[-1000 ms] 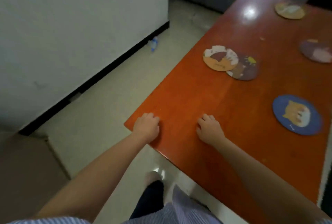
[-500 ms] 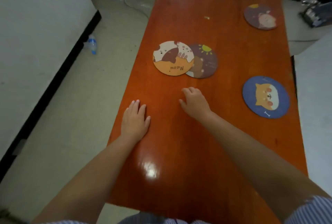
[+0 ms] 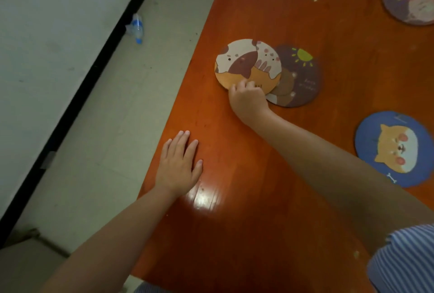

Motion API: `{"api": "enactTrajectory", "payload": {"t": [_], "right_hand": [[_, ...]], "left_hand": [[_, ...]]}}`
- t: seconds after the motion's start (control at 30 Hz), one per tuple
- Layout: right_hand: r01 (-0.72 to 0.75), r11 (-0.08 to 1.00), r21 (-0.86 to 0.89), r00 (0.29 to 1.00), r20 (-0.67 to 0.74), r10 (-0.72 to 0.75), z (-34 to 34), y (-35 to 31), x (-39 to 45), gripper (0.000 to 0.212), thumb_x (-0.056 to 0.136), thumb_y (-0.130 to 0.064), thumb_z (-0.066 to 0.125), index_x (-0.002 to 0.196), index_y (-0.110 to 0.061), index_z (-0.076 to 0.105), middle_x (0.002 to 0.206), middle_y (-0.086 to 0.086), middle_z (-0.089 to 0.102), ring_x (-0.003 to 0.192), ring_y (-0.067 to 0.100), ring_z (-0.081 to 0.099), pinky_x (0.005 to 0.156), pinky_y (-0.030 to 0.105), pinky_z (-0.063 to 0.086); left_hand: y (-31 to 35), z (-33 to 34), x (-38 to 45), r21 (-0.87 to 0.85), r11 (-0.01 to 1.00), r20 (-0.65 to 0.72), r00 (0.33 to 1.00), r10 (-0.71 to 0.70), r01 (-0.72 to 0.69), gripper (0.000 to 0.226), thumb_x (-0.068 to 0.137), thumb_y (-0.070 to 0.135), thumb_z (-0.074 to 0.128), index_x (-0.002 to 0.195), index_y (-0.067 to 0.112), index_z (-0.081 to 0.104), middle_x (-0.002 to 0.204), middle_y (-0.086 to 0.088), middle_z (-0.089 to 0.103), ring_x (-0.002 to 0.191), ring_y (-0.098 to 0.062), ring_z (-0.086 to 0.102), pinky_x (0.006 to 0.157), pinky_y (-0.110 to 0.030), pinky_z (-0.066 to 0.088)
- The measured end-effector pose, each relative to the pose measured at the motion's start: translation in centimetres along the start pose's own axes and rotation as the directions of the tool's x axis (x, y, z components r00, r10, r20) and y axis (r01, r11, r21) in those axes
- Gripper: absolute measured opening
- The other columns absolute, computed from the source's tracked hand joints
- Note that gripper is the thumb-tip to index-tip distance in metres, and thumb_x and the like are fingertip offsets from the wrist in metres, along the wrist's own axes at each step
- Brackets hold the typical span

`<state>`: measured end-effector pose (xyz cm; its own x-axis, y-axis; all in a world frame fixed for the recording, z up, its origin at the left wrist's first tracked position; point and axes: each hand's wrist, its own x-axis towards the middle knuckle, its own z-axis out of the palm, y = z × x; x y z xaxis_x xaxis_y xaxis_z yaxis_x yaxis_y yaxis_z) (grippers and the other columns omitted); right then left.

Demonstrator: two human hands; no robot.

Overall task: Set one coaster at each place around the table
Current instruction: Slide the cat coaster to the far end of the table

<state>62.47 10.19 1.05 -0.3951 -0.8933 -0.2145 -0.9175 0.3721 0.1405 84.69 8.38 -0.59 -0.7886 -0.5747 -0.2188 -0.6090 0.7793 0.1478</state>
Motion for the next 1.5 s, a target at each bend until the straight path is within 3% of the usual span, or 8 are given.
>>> {"api": "enactTrajectory", "payload": {"t": [0.27,0.43,0.67,0.97,1.07,1.23,1.37,1.5], "right_hand": [[-0.004,0.973,0.231,0.988,-0.150,0.040,-1.1,0.4,-0.9,0.025,0.095,-0.001,0.033,0.101,0.001,0.057,0.092,0.020,0.068,0.073,0.031,0.064,0.052,0.028,0.034],[0.122,0.887,0.446,0.935,-0.352,0.048,0.2,0.8,-10.2,0.005,0.072,0.004,0.062,0.072,0.004,0.067,0.065,0.019,0.068,0.057,0.032,0.064,0.052,0.035,0.050],[-0.028,0.789,0.614,0.957,-0.211,0.198,4.5,-1.1,-24.4,0.010,0.065,0.012,0.069,0.073,0.005,0.068,0.096,0.027,0.070,0.090,0.043,0.068,0.067,0.044,0.058],[-0.177,0.826,0.536,0.957,-0.102,0.272,6.2,-0.7,-32.1,0.018,0.087,0.003,0.055,0.082,0.006,0.073,0.110,0.039,0.060,0.103,0.053,0.058,0.084,0.057,0.053],[-0.395,0.742,0.541,0.855,-0.078,0.512,5.9,-0.4,-31.2,0.016,0.085,0.002,0.060,0.094,0.003,0.073,0.104,0.031,0.064,0.099,0.045,0.060,0.079,0.048,0.052],[-0.736,0.209,0.644,0.538,0.370,0.757,5.0,-0.6,-30.4,0.039,0.097,-0.008,0.037,0.135,-0.004,0.041,0.113,0.017,0.061,0.095,0.026,0.060,0.094,0.043,0.045],[-0.758,0.250,0.602,0.556,0.397,0.731,4.3,-2.9,-32.6,0.035,0.094,-0.020,0.046,0.125,-0.004,0.048,0.113,0.015,0.059,0.095,0.026,0.058,0.076,0.035,0.043],[-0.837,0.233,0.495,0.484,0.472,0.737,4.5,-4.6,-34.1,0.038,0.090,-0.025,0.055,0.122,-0.007,0.047,0.121,0.015,0.053,0.114,0.029,0.049,0.098,0.039,0.040]], "left_hand": [[-0.2,0.2,-0.2,-0.065,0.998,-0.011,1.000,0.003,-0.003,0.053,0.083,0.036,0.040,0.120,0.002,0.058,0.132,-0.024,0.054,0.126,-0.039,0.048,0.104,-0.053,0.034],[-0.5,-0.1,-0.3,-0.246,0.968,-0.070,0.995,-0.067,0.048,0.042,0.087,0.024,0.043,0.114,-0.005,0.058,0.127,-0.027,0.056,0.123,-0.043,0.048,0.106,-0.055,0.034],[0.0,-0.3,-1.7,-0.347,0.935,-0.102,0.994,0.042,-0.075,0.050,0.088,0.031,0.037,0.113,-0.007,0.057,0.117,-0.029,0.061,0.111,-0.043,0.055,0.097,-0.050,0.041],[8.5,0.0,-2.7,-0.353,0.921,0.231,0.939,0.255,-0.163,0.055,0.086,0.029,0.058,0.133,0.009,0.039,0.133,-0.014,0.051,0.122,-0.032,0.046,0.099,-0.042,0.042],[10.1,0.3,-3.8,-0.307,0.947,0.317,0.928,0.197,-0.097,0.052,0.085,0.023,0.058,0.132,0.009,0.039,0.130,-0.015,0.052,0.115,-0.034,0.051,0.091,-0.044,0.047],[9.3,1.3,-5.4,-0.307,0.951,0.463,0.870,0.168,-0.020,0.008,0.083,0.012,0.055,0.080,0.013,0.047,0.072,-0.002,0.049,0.063,-0.019,0.047,0.053,-0.031,0.038],[9.0,1.1,-5.9,-0.248,0.967,0.578,0.791,0.198,-0.060,0.025,0.087,0.022,0.054,0.064,0.015,0.048,0.057,0.000,0.041,0.047,-0.014,0.036,0.043,-0.023,0.027],[9.7,0.7,-5.6,-0.282,0.957,0.347,0.922,0.169,-0.070,0.026,0.086,0.025,0.057,0.104,0.006,0.061,0.088,-0.007,0.063,0.078,-0.022,0.057,0.059,-0.027,0.042]]}}
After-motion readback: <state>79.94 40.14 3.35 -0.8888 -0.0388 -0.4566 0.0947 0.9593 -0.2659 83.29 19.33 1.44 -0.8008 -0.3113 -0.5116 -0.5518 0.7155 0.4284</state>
